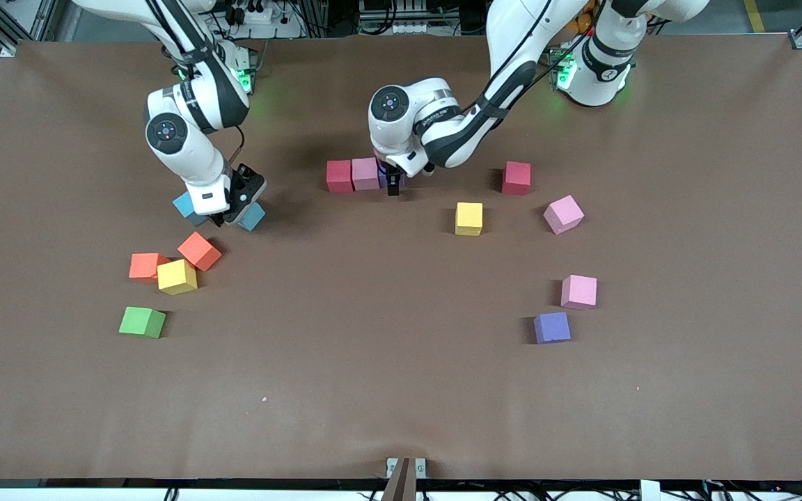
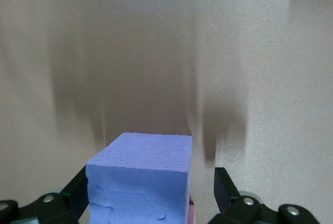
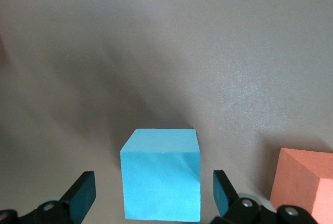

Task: Form number 2 with 11 blocks
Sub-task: 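Release purple with the left gripper while the right gripper grasps the cyan block, then carry cyan toward center with the right gripper while the left gripper grasps yellow, then place the cyan block against the purple block with the right gripper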

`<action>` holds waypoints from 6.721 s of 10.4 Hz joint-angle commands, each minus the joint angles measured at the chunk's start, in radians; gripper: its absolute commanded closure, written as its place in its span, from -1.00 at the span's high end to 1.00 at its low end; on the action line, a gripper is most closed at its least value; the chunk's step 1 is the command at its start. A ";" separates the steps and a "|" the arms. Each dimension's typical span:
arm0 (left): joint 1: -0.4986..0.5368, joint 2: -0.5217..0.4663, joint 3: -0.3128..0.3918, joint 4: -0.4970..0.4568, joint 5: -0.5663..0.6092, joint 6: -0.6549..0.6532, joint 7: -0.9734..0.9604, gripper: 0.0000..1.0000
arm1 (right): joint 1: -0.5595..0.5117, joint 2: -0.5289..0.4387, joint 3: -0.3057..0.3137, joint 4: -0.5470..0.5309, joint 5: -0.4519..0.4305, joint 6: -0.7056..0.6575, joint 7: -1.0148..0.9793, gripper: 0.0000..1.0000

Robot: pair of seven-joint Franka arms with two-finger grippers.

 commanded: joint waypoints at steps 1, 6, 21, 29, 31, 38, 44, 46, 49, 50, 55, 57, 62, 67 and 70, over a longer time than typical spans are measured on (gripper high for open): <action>-0.018 -0.046 -0.003 0.004 0.038 -0.074 -0.119 1.00 | -0.021 0.030 0.006 -0.004 -0.027 0.029 0.009 1.00; 0.001 -0.135 -0.040 0.005 0.028 -0.182 -0.073 1.00 | -0.046 0.113 0.004 -0.009 -0.035 0.103 0.012 1.00; 0.429 -0.155 -0.033 -0.096 0.064 -0.136 0.361 1.00 | 0.218 0.001 0.022 0.160 -0.017 -0.023 0.758 -0.33; 0.436 -0.187 -0.055 -0.171 0.064 -0.120 0.369 1.00 | 0.534 0.344 0.012 0.574 -0.027 -0.087 1.379 -0.33; 0.438 -0.192 -0.063 -0.171 0.064 -0.134 0.369 1.00 | 0.591 0.404 -0.013 0.614 -0.037 -0.084 1.437 -0.33; 0.420 -0.160 -0.067 -0.209 0.063 -0.062 0.353 1.00 | 0.744 0.458 -0.131 0.622 -0.049 -0.082 1.469 -0.32; 0.415 -0.146 -0.064 -0.222 0.063 -0.019 0.353 1.00 | 0.747 0.471 -0.136 0.622 -0.061 -0.082 1.475 -0.31; 0.415 -0.143 -0.064 -0.222 0.063 -0.013 0.347 1.00 | 0.744 0.481 -0.136 0.625 -0.079 -0.081 1.476 -0.27; 0.413 -0.130 -0.061 -0.222 0.063 -0.001 0.347 1.00 | 0.746 0.483 -0.140 0.631 -0.076 -0.081 1.476 -0.26; 0.413 -0.130 -0.060 -0.222 0.063 -0.001 0.347 1.00 | 0.746 0.483 -0.140 0.632 -0.076 -0.081 1.476 -0.26; 0.430 -0.136 -0.059 -0.211 0.064 -0.001 0.349 -0.73 | 0.746 0.478 -0.140 0.640 -0.072 -0.085 1.476 -0.26; 0.430 -0.153 -0.059 -0.202 0.093 -0.010 0.369 -0.72 | 0.746 0.481 -0.140 0.640 -0.072 -0.084 1.476 -0.26; 0.456 -0.169 -0.058 -0.119 0.129 -0.042 0.616 -0.72 | 0.749 0.501 -0.140 0.639 -0.081 -0.072 1.483 -0.26; 0.470 -0.159 -0.058 -0.053 0.129 -0.065 0.966 -0.72 | 0.747 0.495 -0.140 0.639 -0.078 -0.075 1.485 0.99; 0.469 -0.152 -0.058 -0.053 0.130 -0.070 1.109 -0.72 | 0.749 0.478 -0.146 0.639 -0.072 -0.087 1.482 1.00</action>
